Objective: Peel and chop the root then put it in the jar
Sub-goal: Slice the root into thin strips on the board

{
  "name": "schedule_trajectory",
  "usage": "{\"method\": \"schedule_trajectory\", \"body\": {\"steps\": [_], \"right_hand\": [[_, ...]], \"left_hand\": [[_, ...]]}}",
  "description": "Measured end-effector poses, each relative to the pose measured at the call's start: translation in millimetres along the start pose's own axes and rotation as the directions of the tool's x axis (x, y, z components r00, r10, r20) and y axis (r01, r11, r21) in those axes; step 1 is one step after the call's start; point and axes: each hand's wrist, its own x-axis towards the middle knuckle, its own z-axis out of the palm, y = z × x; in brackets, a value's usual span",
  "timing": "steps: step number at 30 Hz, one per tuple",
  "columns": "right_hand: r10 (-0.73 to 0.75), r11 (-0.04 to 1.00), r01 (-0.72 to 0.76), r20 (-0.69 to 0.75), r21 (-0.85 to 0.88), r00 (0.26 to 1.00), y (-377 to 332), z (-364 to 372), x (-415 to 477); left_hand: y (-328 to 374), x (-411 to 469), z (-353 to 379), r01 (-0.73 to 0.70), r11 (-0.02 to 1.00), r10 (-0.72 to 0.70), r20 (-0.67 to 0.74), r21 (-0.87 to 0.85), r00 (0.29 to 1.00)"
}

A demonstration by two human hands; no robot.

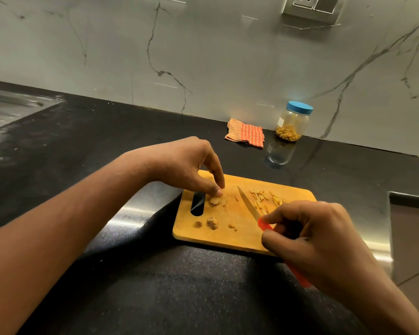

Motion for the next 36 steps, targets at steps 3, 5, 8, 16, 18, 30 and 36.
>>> {"method": "schedule_trajectory", "body": {"steps": [3,5,8,16,18,30,36], "right_hand": [[0.003,1.0,-0.003,-0.008,0.013,1.0,0,2,-3],[0.006,1.0,-0.006,-0.014,0.015,1.0,2,4,-3],[0.01,1.0,-0.01,0.002,0.022,1.0,2,3,0],[-0.057,0.998,0.052,0.122,0.047,0.991,2,-12,-7],[-0.086,0.996,0.08,0.152,0.043,0.985,3,-17,-10],[-0.196,0.979,0.18,0.199,0.093,0.96,1,-20,-20],[-0.194,0.98,0.186,0.164,0.064,0.967,4,-20,-21]], "left_hand": [[3,1,4,0.019,0.999,-0.02,0.025,0.027,0.999],[5,2,7,0.015,0.998,-0.017,0.031,0.053,0.999],[7,2,10,0.001,0.997,-0.005,0.049,0.073,0.999],[4,4,12,-0.034,0.998,0.032,0.028,0.06,0.999],[4,4,13,-0.042,0.998,0.041,0.019,0.056,0.999],[3,9,17,-0.047,0.998,0.045,-0.037,-0.043,0.998],[4,12,21,-0.043,0.994,0.035,-0.074,-0.103,0.997]]}}
